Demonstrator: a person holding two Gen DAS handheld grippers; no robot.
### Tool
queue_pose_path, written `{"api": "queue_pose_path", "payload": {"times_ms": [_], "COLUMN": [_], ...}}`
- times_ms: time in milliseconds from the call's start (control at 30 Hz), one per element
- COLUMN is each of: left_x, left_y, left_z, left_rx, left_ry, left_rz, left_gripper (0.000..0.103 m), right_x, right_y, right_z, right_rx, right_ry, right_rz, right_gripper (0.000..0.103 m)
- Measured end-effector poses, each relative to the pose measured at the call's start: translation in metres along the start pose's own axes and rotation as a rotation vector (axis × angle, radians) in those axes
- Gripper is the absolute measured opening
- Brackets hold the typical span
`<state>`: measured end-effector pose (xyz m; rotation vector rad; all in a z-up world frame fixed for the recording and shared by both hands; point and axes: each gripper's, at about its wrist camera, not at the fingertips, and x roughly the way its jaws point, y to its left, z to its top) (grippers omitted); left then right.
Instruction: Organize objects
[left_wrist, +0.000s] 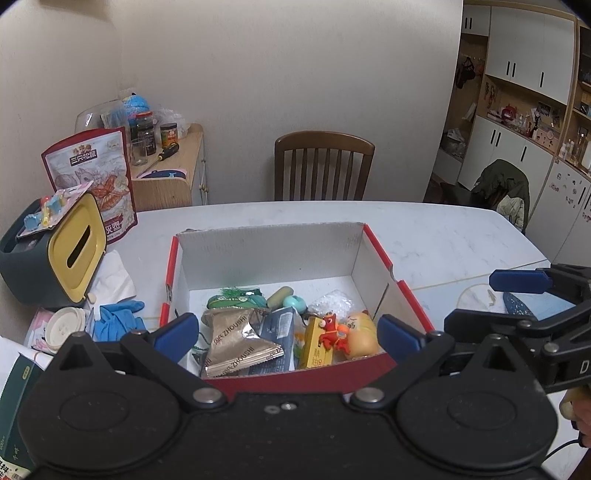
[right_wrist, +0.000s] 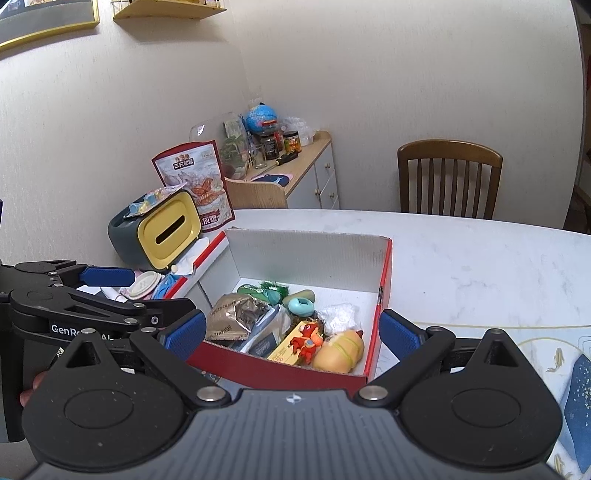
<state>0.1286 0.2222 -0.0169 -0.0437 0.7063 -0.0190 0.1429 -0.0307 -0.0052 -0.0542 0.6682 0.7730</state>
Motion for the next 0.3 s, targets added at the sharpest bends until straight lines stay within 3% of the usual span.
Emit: {"api": "queue_pose_path", "payload": {"times_ms": [300], "left_x": [0.0024], "left_y": [-0.0034], "left_z": [-0.0036], "left_rx": [-0.01], "left_ry": [0.012], "left_rz": [-0.018], "left_gripper": [0.103], "right_x": [0.0007], "right_y": [-0.0012], "right_z": [-0.0062], "right_rx": [-0.042], "right_ry": [0.007], "right_rz": [0.001], "right_gripper": [0.1]}}
